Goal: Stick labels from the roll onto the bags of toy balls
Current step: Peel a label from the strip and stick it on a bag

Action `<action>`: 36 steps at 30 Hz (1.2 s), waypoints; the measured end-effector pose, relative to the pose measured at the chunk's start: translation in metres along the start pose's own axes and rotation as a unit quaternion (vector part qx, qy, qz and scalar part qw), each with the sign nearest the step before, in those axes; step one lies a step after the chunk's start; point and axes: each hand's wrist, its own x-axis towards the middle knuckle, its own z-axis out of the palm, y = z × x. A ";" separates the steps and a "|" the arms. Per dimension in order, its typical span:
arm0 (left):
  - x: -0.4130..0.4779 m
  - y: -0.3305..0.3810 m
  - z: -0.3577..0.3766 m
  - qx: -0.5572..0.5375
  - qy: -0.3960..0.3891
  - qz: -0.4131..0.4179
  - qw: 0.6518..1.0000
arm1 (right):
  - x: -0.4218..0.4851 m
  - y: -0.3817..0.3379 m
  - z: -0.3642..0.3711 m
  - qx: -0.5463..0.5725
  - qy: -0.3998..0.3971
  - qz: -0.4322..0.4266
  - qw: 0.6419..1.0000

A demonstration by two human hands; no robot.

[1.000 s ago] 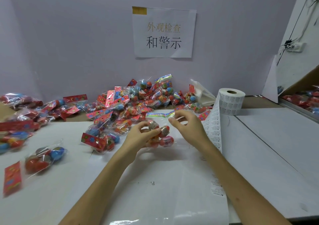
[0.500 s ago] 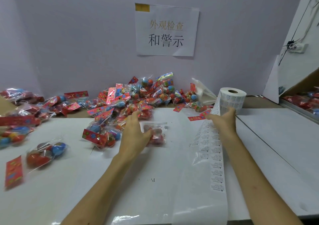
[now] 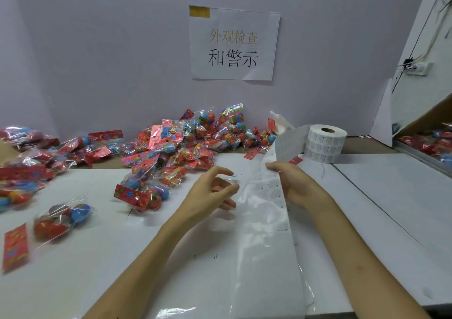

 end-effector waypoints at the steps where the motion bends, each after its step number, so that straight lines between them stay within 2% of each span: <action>1: -0.001 0.000 0.001 -0.006 -0.012 -0.014 1.000 | -0.001 -0.001 0.000 0.023 -0.019 -0.009 1.000; 6: -0.004 -0.002 0.007 -0.129 -0.052 -0.111 0.984 | -0.005 -0.002 0.002 0.103 -0.073 -0.025 0.992; 10: -0.003 -0.009 0.019 -0.240 -0.048 -0.128 0.961 | -0.003 0.001 0.008 0.104 -0.071 -0.040 0.991; 19: -0.002 -0.010 0.018 -0.305 -0.035 -0.142 0.941 | 0.002 0.005 0.013 0.164 -0.013 0.004 0.986; 21: -0.002 -0.008 0.016 -0.323 -0.031 -0.152 0.934 | 0.002 0.005 0.015 0.136 0.020 -0.018 0.990; 23: -0.002 -0.008 0.015 -0.334 -0.028 -0.156 0.929 | 0.004 0.009 0.017 0.036 0.091 -0.078 0.992; 24: -0.002 -0.009 0.014 -0.338 -0.026 -0.157 0.928 | 0.005 0.012 0.017 -0.045 0.145 -0.127 0.980; 25: -0.002 -0.009 0.014 -0.342 -0.025 -0.157 0.926 | 0.005 0.015 0.017 -0.137 0.200 -0.190 0.951; 27: -0.001 -0.009 0.014 -0.347 -0.024 -0.159 0.924 | 0.004 0.017 0.018 -0.274 0.261 -0.342 0.860; 29: -0.001 -0.008 0.013 -0.349 -0.025 -0.155 0.924 | -0.001 0.015 0.021 -0.343 0.249 -0.463 0.778; 30: -0.002 -0.008 0.013 -0.349 -0.026 -0.152 0.924 | -0.004 0.013 0.022 -0.369 0.230 -0.492 0.754; 32: -0.002 -0.007 0.012 -0.345 -0.025 -0.145 0.927 | -0.009 0.012 0.026 -0.410 0.186 -0.505 0.736; 36: -0.002 -0.009 0.011 -0.350 -0.023 -0.137 0.926 | -0.011 0.017 0.026 -0.480 0.105 -0.472 0.732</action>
